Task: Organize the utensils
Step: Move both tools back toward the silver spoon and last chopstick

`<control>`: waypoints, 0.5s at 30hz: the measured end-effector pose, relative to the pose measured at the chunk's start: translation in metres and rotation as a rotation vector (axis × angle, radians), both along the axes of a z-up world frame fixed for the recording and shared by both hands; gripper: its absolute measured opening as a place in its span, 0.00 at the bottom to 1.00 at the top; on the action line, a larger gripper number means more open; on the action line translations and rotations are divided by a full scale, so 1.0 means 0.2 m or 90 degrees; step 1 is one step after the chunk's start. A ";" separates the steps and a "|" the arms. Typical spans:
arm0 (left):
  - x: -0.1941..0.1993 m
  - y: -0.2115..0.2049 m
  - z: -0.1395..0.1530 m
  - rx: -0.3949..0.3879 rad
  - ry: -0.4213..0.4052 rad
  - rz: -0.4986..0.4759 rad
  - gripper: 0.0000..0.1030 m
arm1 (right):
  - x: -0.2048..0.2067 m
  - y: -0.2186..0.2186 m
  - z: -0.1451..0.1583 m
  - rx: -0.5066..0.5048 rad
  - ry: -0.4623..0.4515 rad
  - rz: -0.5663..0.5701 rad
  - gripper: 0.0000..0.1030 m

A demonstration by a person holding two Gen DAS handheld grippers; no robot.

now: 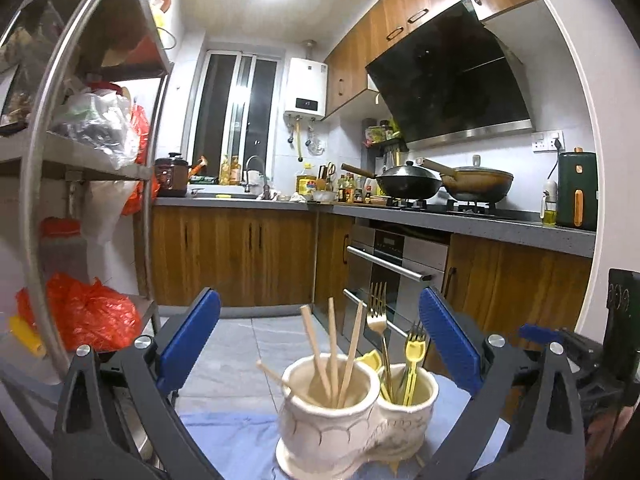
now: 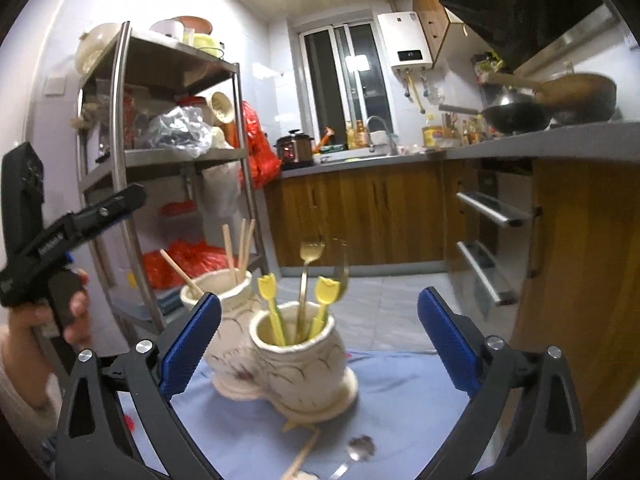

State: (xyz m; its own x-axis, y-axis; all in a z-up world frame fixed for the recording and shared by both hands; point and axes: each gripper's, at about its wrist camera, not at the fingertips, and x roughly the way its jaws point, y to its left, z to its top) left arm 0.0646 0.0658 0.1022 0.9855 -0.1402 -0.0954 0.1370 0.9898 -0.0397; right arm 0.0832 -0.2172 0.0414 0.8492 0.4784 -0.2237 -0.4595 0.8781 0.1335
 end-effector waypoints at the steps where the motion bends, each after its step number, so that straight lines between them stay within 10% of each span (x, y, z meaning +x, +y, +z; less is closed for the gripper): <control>1: -0.02 0.01 0.00 -0.003 0.004 0.001 0.95 | -0.01 -0.01 0.00 -0.011 0.000 -0.009 0.95; 15: -0.16 0.02 -0.28 0.042 0.166 0.037 0.95 | -0.08 -0.10 -0.15 -0.100 0.075 -0.041 0.95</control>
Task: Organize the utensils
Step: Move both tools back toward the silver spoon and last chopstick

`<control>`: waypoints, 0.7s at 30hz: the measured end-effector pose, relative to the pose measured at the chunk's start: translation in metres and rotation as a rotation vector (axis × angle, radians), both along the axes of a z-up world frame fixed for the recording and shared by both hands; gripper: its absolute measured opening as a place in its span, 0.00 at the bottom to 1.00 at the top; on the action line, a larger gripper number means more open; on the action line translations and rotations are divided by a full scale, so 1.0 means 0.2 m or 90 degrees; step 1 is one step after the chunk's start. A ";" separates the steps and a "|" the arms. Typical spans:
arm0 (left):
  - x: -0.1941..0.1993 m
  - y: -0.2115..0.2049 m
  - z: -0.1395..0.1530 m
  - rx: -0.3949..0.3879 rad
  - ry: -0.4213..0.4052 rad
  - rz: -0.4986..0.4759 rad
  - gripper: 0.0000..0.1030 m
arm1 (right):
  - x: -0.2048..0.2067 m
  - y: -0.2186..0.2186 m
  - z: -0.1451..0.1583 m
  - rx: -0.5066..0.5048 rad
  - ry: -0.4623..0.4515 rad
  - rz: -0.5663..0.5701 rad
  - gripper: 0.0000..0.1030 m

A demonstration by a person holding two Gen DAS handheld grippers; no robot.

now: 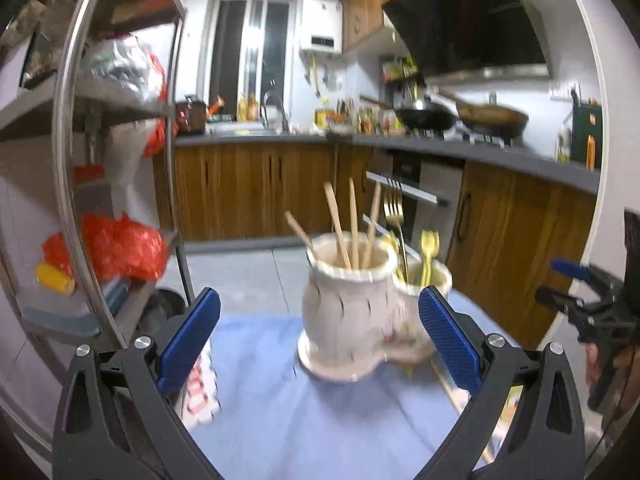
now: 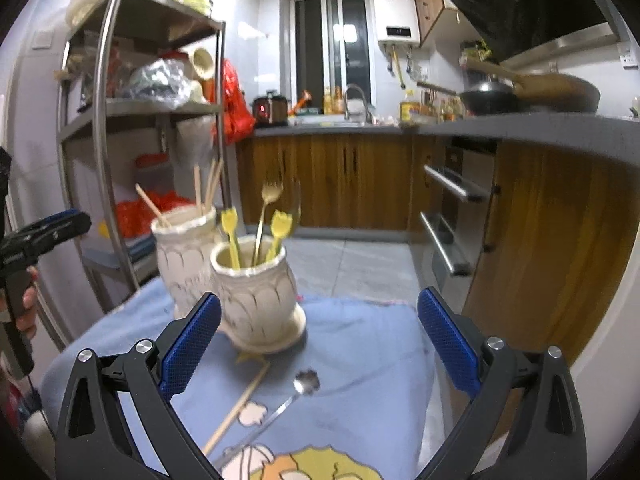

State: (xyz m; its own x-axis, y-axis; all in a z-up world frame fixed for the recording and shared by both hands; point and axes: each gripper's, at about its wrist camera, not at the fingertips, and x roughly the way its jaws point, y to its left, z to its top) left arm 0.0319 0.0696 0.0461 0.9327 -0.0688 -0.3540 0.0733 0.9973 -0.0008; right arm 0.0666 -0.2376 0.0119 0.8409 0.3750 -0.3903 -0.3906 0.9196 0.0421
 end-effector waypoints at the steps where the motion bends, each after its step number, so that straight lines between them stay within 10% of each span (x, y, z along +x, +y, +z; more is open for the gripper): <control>1: 0.00 -0.01 -0.03 0.005 0.009 -0.001 0.95 | 0.00 0.01 -0.01 -0.008 0.006 0.000 0.95; 21: 0.08 -0.31 -0.41 0.040 0.191 -0.056 0.95 | 0.21 0.12 -0.37 -0.135 0.186 0.030 0.95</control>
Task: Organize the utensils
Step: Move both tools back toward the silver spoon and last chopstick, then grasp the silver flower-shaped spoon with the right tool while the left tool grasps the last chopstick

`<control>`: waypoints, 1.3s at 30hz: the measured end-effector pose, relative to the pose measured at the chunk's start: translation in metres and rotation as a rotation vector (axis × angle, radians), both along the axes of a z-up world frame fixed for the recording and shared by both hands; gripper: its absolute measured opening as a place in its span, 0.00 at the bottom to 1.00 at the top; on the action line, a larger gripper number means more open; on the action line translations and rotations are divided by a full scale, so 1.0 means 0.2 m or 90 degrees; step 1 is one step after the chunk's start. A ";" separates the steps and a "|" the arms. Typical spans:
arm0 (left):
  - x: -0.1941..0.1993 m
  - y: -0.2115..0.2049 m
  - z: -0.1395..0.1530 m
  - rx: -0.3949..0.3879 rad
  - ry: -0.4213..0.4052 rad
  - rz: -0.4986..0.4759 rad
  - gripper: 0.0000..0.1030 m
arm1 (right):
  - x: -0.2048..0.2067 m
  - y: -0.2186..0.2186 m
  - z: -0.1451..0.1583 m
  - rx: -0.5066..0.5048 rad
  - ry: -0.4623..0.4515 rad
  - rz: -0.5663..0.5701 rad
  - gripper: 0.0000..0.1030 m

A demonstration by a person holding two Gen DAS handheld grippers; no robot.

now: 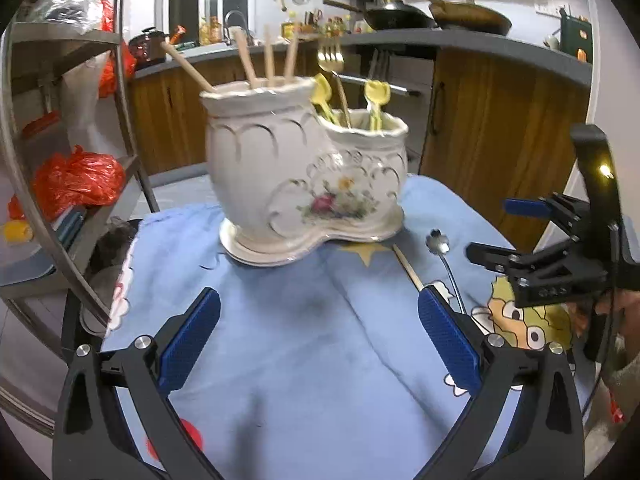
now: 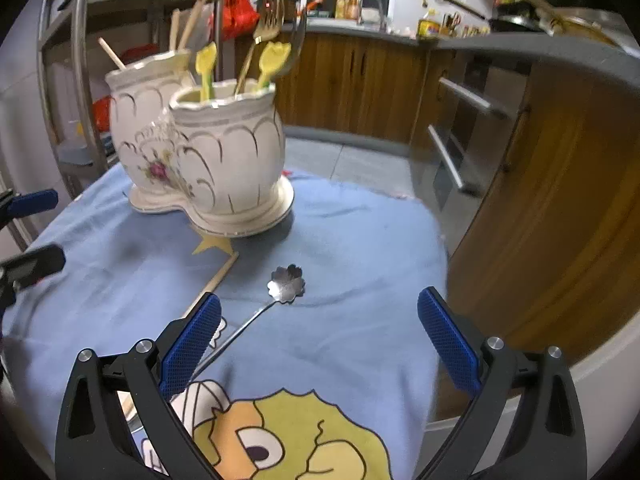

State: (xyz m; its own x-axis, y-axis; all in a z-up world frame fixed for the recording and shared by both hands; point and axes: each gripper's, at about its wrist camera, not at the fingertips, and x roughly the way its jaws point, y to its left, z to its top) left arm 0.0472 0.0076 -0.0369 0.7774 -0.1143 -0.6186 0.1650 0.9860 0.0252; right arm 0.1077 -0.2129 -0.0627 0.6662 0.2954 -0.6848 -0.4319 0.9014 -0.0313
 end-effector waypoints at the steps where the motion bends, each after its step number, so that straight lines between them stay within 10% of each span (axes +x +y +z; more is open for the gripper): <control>1: 0.00 -0.01 -0.01 0.002 0.005 -0.003 0.95 | 0.02 0.01 -0.01 -0.002 0.007 0.004 0.95; 4: 0.01 -0.05 -0.03 0.002 0.017 -0.014 0.95 | 0.07 0.05 -0.04 -0.004 0.035 0.022 0.91; 17: 0.02 -0.13 -0.07 0.019 0.038 -0.048 0.94 | 0.19 0.10 -0.10 0.040 0.119 0.052 0.17; 27: 0.06 -0.20 -0.09 -0.007 0.075 -0.066 0.94 | 0.06 -0.03 0.01 0.098 0.080 0.037 0.04; 39: 0.15 -0.35 -0.20 -0.001 0.163 -0.089 0.33 | -0.02 -0.17 0.12 0.093 0.020 0.026 0.03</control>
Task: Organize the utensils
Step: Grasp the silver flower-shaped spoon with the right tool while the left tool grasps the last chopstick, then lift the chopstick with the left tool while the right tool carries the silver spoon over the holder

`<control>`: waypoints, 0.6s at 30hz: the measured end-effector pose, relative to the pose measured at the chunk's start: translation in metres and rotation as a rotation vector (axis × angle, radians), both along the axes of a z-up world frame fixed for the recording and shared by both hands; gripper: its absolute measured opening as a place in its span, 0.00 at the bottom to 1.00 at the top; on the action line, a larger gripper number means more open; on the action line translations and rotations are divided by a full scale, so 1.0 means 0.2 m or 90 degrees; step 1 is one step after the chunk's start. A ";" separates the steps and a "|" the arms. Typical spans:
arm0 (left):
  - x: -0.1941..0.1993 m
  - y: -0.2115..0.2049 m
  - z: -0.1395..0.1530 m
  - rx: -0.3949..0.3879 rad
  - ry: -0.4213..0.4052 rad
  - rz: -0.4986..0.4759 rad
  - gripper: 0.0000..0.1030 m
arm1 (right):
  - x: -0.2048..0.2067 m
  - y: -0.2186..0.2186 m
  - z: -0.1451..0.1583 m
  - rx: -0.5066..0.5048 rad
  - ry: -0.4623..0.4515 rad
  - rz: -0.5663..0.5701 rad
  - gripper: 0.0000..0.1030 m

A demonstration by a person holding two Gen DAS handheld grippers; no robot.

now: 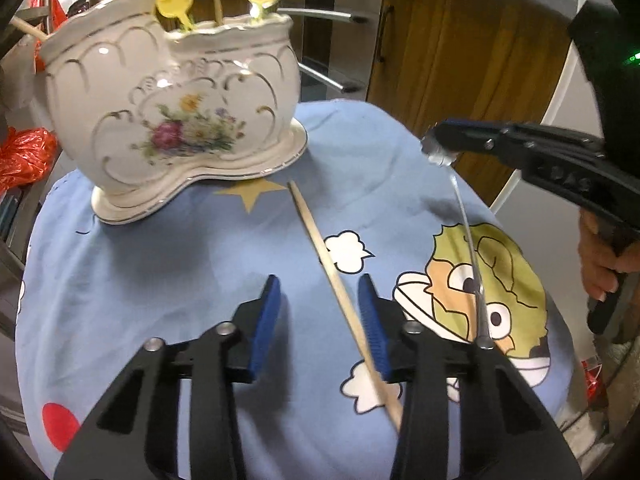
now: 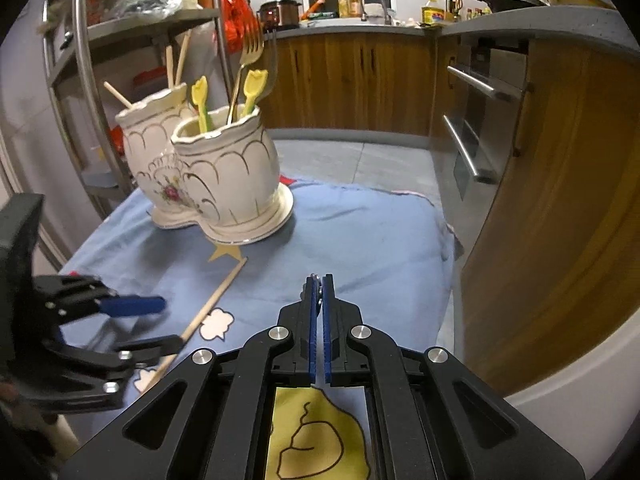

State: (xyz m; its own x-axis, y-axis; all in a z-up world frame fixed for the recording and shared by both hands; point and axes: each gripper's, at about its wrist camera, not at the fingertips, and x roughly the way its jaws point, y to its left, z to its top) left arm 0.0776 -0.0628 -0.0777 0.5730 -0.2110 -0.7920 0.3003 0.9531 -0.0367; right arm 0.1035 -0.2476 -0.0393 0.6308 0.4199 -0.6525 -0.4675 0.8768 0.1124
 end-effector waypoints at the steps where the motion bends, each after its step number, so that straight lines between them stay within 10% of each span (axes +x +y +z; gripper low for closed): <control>1: 0.01 -0.01 -0.01 0.005 0.003 0.000 0.32 | 0.00 0.00 0.00 0.003 -0.001 0.003 0.03; 6: 0.02 -0.08 -0.02 0.064 -0.020 -0.001 0.10 | -0.04 0.02 0.02 0.021 -0.016 0.021 0.03; 18: -0.06 0.04 0.11 0.020 -0.060 -0.041 0.05 | -0.15 0.03 0.18 0.062 -0.098 0.032 0.03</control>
